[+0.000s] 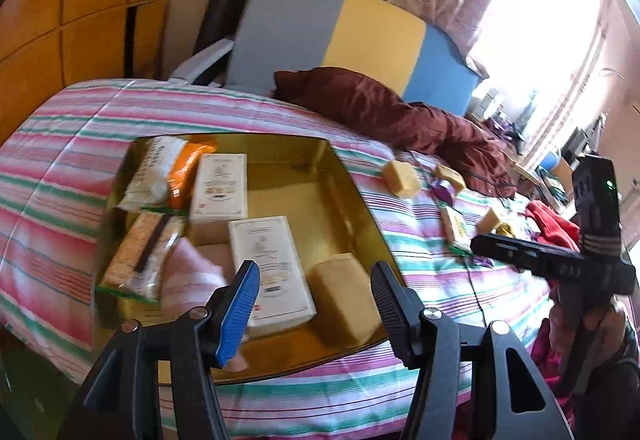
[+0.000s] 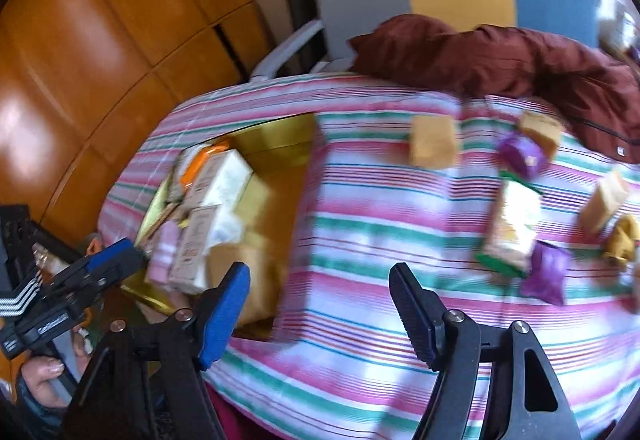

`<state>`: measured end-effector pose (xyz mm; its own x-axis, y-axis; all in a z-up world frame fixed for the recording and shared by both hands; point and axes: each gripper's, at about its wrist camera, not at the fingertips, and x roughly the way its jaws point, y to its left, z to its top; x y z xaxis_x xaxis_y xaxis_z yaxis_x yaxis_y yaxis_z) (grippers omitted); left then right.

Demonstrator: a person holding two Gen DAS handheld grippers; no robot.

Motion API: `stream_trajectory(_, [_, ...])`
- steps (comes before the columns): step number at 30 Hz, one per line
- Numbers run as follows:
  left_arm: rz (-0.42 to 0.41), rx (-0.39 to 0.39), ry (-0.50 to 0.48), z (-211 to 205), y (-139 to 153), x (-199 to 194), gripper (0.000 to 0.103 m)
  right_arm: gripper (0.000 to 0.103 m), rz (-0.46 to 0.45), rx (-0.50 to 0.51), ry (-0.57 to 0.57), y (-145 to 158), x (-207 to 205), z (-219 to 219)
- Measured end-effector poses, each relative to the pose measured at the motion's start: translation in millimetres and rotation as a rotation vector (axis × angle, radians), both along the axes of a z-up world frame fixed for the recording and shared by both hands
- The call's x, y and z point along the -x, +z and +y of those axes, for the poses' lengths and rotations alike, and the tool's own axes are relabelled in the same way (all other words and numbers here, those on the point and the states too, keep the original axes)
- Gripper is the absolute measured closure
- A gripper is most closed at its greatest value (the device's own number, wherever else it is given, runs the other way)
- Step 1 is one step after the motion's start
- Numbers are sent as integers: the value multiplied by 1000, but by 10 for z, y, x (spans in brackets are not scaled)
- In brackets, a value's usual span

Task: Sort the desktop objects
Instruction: 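Move both grippers back toward the remaining items on the bedspread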

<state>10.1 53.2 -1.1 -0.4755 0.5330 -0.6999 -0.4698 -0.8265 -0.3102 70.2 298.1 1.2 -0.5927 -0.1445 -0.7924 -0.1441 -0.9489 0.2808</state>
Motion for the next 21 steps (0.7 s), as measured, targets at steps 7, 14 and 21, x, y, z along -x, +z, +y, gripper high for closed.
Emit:
stream_trajectory(7, [0,31,-102,389,2,-106,44,30,-80,-46,-129,-25,-100,678])
stream_trajectory(14, [3,53,-188,743,13,-199,44,30,-154,-20,-281,-167,-198,1497])
stream_trajectory(21, [10,109,-257,1143,24,-252,44,30,-80,139,-425,-373,-410,2043])
